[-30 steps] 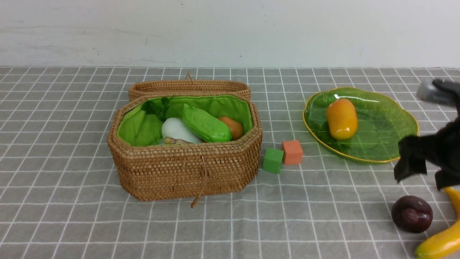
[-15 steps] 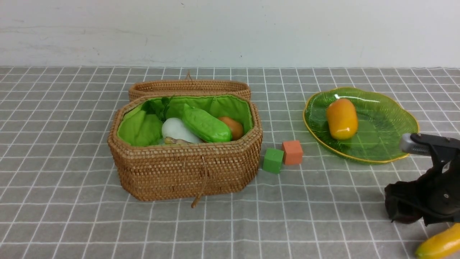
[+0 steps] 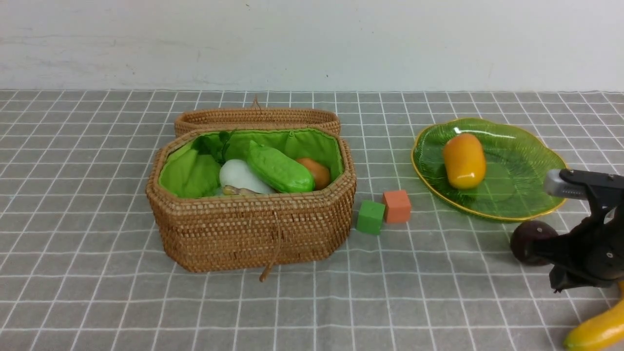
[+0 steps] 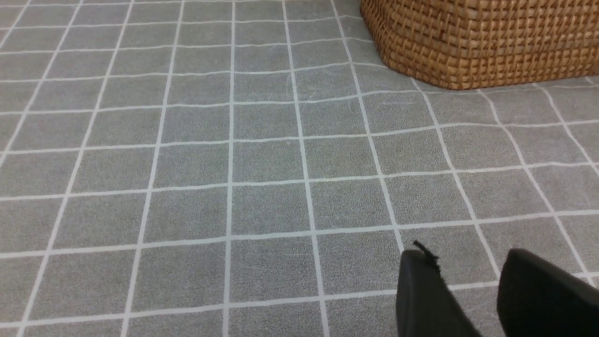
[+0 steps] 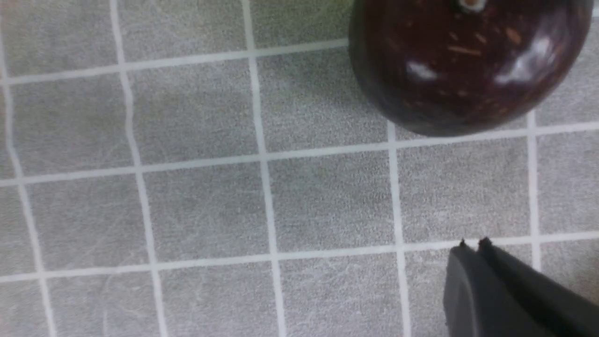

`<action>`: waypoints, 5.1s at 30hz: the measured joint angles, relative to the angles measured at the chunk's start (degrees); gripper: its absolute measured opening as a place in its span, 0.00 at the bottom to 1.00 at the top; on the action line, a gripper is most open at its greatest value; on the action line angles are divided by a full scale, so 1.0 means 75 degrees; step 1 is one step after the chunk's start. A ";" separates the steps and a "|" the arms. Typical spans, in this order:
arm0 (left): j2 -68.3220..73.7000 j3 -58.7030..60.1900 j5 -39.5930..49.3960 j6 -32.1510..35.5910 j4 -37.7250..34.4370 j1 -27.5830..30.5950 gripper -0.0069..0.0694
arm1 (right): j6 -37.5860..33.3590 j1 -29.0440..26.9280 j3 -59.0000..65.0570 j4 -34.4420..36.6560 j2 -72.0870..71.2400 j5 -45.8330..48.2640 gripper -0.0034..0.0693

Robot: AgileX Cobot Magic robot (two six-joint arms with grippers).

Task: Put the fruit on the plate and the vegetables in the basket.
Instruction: Use the right arm to grab a mangosteen and put it into the right plate, then use the right arm to grab a banana and put it into the right plate

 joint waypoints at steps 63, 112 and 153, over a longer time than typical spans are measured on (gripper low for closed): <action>0.0000 0.0000 0.0000 0.0000 0.0000 0.0000 0.40 | -0.0456 0.0000 -0.2847 0.1251 0.1158 -0.1746 0.78; 0.0000 0.0000 0.0000 0.0000 0.0000 0.0000 0.40 | 0.5247 -0.0757 0.0974 -0.2403 -0.1204 -0.0085 0.84; 0.0000 0.0000 0.0000 0.0000 0.0000 0.0000 0.40 | 0.1391 -0.0740 -0.5262 -0.1697 0.3511 -0.0937 0.47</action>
